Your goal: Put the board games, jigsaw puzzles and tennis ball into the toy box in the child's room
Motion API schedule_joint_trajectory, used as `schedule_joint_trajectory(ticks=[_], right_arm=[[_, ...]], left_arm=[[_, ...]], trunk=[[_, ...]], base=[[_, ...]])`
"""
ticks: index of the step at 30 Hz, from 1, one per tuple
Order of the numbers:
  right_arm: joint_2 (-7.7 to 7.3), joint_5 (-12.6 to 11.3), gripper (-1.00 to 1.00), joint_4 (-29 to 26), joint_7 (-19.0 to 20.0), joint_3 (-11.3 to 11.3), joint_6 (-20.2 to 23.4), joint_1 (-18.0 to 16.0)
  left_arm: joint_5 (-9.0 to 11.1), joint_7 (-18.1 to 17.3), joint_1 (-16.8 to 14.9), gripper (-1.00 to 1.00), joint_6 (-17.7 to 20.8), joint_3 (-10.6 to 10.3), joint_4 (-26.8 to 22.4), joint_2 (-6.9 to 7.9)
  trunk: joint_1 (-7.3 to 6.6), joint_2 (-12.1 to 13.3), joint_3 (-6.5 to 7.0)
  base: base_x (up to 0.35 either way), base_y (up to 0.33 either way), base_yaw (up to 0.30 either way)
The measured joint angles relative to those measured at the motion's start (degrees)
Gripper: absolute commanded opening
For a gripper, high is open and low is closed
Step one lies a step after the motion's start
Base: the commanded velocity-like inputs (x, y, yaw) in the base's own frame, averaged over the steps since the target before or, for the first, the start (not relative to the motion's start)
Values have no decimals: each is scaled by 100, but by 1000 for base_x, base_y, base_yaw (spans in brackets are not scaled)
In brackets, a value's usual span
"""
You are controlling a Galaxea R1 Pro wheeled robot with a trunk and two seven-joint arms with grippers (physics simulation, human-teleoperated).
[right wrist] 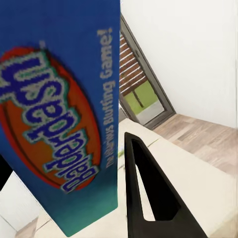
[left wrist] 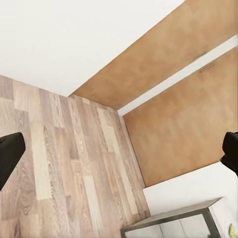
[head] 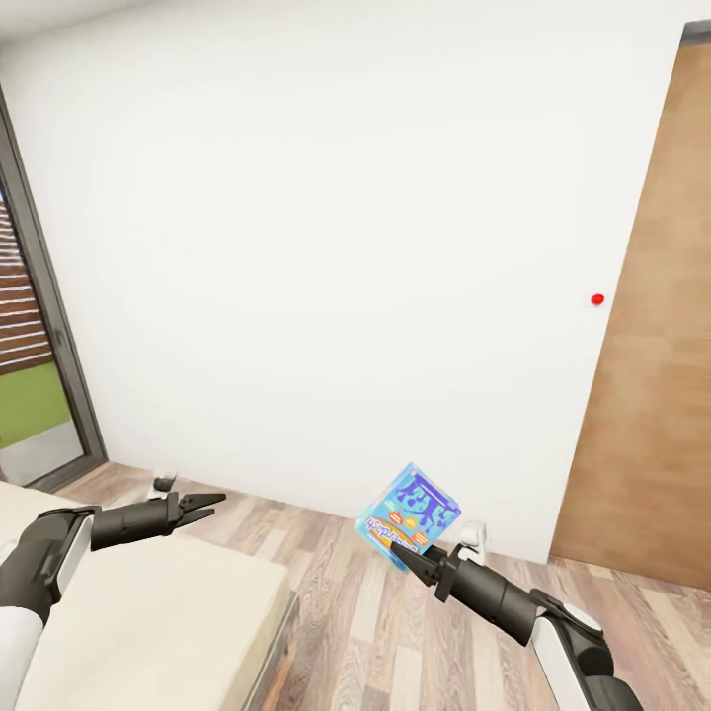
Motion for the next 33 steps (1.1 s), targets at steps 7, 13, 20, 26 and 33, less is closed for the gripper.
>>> schedule_joint_trajectory(ticks=[7, 13, 20, 26, 33], right_arm=[[-3, 1, -100, -1, -1, 0, -2, 1], [-1, -1, -100, -2, 10, -83, -13, 0], [23, -8, -100, -7, 12, -311, 62, 0], [-5, -52, -100, -29, 27, -426, 488, 1], [-10, -106, -100, -37, 33, -716, 735, -1]], left_arm=[[4, 3, 0, 100, -1, -4, 0, 0], [0, 1, 1, 100, 0, -2, -1, 1], [3, 3, 2, 100, 0, -3, -2, 1], [8, 6, 2, 100, 0, -9, -2, 1], [2, -2, 2, 100, 0, -8, -1, 1]], trunk=[[2, 0, -19], [2, 0, -30], [2, 1, -41], [2, 1, -85], [2, 1, -148]], base=[[-137, 0, -232], [-171, 0, -93], [-165, 0, -16], [-164, 0, -3], [-163, 0, 0]])
